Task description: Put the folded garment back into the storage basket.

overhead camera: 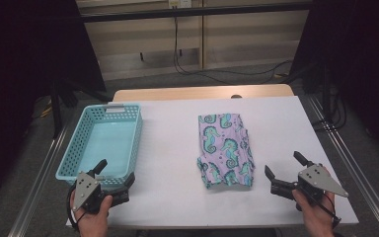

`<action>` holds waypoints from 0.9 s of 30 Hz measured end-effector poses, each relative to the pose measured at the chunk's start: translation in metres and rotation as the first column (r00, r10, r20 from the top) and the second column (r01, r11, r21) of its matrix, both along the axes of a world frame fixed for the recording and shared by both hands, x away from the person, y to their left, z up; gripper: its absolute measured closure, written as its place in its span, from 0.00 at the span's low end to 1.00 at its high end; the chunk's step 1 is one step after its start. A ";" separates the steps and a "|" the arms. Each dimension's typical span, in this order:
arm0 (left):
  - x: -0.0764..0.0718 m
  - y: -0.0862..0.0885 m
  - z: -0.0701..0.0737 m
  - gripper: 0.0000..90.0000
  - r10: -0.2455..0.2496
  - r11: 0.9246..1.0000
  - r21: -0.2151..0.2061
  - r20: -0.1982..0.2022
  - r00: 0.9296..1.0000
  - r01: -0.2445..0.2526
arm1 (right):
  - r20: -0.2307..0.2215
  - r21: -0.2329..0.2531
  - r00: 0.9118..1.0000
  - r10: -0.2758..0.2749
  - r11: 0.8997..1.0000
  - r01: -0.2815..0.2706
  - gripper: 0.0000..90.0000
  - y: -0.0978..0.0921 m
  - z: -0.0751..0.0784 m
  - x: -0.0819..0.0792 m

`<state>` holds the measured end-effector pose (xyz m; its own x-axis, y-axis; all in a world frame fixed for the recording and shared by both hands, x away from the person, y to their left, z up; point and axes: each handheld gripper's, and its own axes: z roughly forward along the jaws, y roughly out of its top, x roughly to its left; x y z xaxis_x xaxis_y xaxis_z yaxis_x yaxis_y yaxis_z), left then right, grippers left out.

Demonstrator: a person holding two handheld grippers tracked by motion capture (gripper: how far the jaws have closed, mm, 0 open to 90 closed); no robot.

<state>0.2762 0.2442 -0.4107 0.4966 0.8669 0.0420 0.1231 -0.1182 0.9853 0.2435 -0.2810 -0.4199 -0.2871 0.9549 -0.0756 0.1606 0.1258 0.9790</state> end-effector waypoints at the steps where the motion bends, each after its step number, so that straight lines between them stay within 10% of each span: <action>1: 0.000 0.000 0.000 0.02 0.001 1.000 -0.002 0.002 1.000 -0.001 | -0.004 0.000 1.000 0.000 1.000 0.000 0.02 0.000 0.000 0.000; 22: 0.012 -0.007 0.002 0.05 -0.120 0.993 -0.013 -0.099 0.988 0.119 | -0.108 0.024 0.981 0.163 0.987 -0.161 0.01 0.009 -0.003 0.005; 27: 0.011 -0.016 0.006 0.06 -0.170 0.984 0.041 -0.102 0.980 0.175 | -0.115 0.002 0.974 0.196 0.980 -0.197 0.01 0.016 -0.004 0.005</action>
<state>0.2874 0.2281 -0.4049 0.6425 0.7659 0.0261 0.1923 -0.1940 0.9620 0.2489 -0.2654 -0.4242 -0.4766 0.8782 -0.0397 0.2428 0.1749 0.9542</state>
